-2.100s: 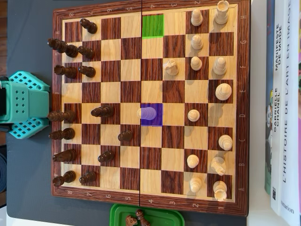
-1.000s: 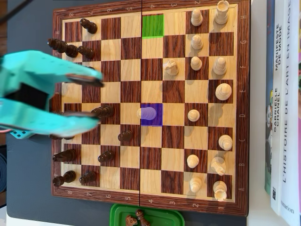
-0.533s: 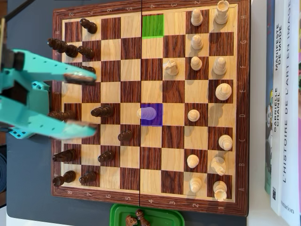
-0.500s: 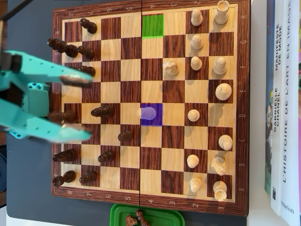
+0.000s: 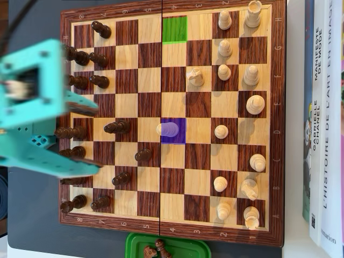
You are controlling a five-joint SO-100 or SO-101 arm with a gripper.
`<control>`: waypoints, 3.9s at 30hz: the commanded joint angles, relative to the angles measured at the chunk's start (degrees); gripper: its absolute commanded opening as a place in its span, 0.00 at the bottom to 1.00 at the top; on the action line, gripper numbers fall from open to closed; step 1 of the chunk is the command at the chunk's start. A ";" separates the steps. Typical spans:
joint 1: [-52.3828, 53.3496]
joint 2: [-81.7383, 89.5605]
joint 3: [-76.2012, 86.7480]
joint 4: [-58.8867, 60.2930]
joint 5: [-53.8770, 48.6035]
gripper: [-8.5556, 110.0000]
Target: Play chess
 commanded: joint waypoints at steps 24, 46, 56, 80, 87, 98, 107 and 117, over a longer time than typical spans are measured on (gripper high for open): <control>0.53 -47.11 -28.39 0.53 -0.26 0.32; 1.32 -51.42 -31.11 0.09 -0.18 0.32; 1.32 -51.50 -30.41 0.44 -0.18 0.32; 0.88 -54.32 -31.20 0.09 -0.18 0.31; 0.88 -54.49 -31.20 0.35 -0.18 0.23; 0.88 -54.58 -31.20 0.18 -0.18 0.18; 0.97 -54.67 -31.20 0.35 -0.18 0.17; 0.88 -54.49 -31.11 0.44 -0.18 0.13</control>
